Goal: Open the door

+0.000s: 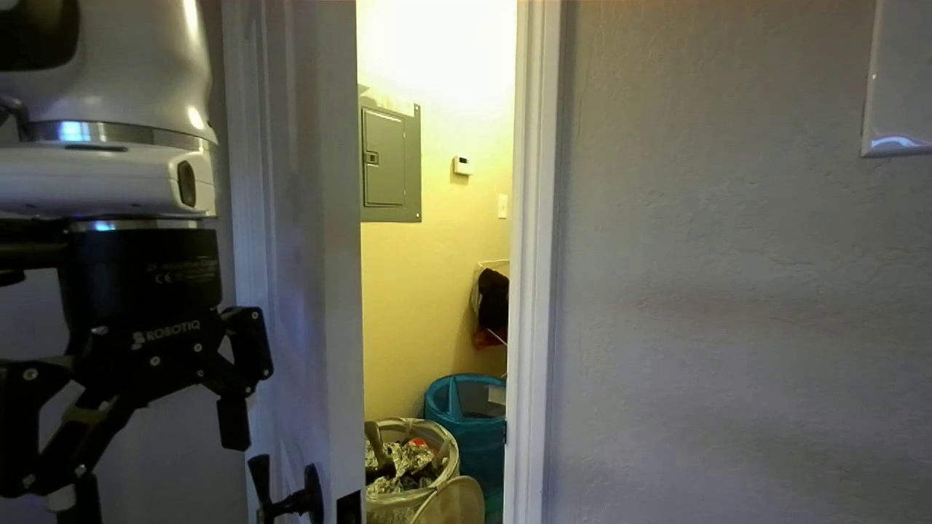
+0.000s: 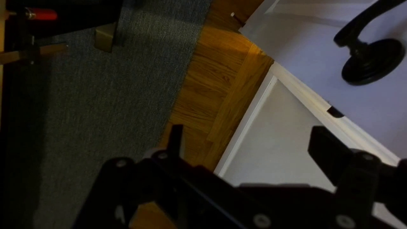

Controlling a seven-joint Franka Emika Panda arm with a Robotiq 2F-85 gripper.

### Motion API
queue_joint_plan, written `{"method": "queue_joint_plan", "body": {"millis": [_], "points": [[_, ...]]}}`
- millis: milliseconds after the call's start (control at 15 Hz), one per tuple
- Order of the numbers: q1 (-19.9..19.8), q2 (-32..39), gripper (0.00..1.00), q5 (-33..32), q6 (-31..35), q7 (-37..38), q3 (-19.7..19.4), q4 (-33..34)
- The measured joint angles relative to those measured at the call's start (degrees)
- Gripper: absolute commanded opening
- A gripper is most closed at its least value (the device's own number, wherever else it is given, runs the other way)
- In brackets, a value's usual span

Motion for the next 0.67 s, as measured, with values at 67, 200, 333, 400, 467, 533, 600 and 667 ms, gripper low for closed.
{"method": "queue_joint_plan", "body": {"millis": [67,200,333,400,467,533,600,667], "points": [[-0.5,0.8,1.00,0.0,0.8,0.0,-0.8,0.3],[-1.5,2.6,1.00,0.0,3.3,-0.1,-2.7,1.0],[-2.2,4.9,1.00,0.3,6.5,-0.4,-4.7,2.3],[-2.6,6.3,1.00,0.5,7.8,-0.8,-5.7,3.2],[-2.9,7.7,1.00,1.0,8.9,-1.3,-6.6,4.3],[-3.1,9.2,1.00,1.7,9.7,-1.9,-7.5,5.5],[-3.3,10.8,1.00,2.7,10.5,-3.0,-8.2,6.9],[-3.5,12.4,1.00,4.0,11.1,-4.3,-8.9,8.5]]}}
